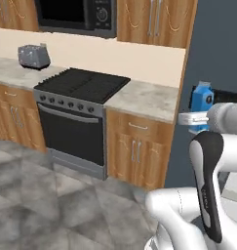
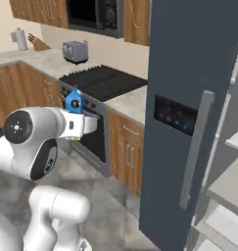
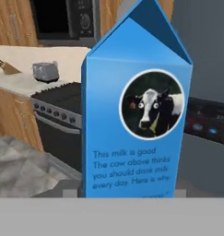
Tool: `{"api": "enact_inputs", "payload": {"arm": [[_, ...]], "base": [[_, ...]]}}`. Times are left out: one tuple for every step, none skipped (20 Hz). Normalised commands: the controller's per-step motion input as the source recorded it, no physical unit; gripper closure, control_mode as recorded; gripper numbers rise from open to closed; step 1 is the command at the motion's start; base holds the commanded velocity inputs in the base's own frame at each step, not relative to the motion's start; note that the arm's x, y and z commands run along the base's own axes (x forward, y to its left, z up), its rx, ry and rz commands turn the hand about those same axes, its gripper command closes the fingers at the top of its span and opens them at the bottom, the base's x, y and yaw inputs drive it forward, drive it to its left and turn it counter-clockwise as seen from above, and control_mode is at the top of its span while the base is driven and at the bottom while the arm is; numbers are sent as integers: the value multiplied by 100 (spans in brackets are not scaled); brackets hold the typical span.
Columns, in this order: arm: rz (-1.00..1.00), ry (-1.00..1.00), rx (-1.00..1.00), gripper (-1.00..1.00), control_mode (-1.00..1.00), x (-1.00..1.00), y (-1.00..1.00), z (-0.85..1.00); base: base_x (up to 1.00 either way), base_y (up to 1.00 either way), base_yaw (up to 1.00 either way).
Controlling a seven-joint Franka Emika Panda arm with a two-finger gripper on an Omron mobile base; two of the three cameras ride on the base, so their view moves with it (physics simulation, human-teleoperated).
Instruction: Take a sugar cube from the saucer and place it inside the coffee. Then, grab milk from the fridge and place it next to the coffee on the counter to sweeten the coffee.
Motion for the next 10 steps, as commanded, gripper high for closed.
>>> {"api": "enact_inputs", "payload": {"arm": [[0,0,0,100,100,0,0,0],[0,0,0,100,100,0,0,0],[0,0,0,100,100,0,0,0],[0,0,0,100,100,0,0,0],[0,0,0,100,100,0,0,0],[0,0,0,100,100,0,0,0],[0,0,0,100,100,0,0,0],[0,0,0,100,100,0,0,0],[0,0,0,100,100,0,0,0],[0,0,0,100,100,0,0,0]], "base": [[-34,71,97],[-26,69,97],[-18,69,95],[-11,68,94],[0,66,92],[0,64,89],[0,58,88],[24,41,85],[50,26,82],[66,19,79]]}}
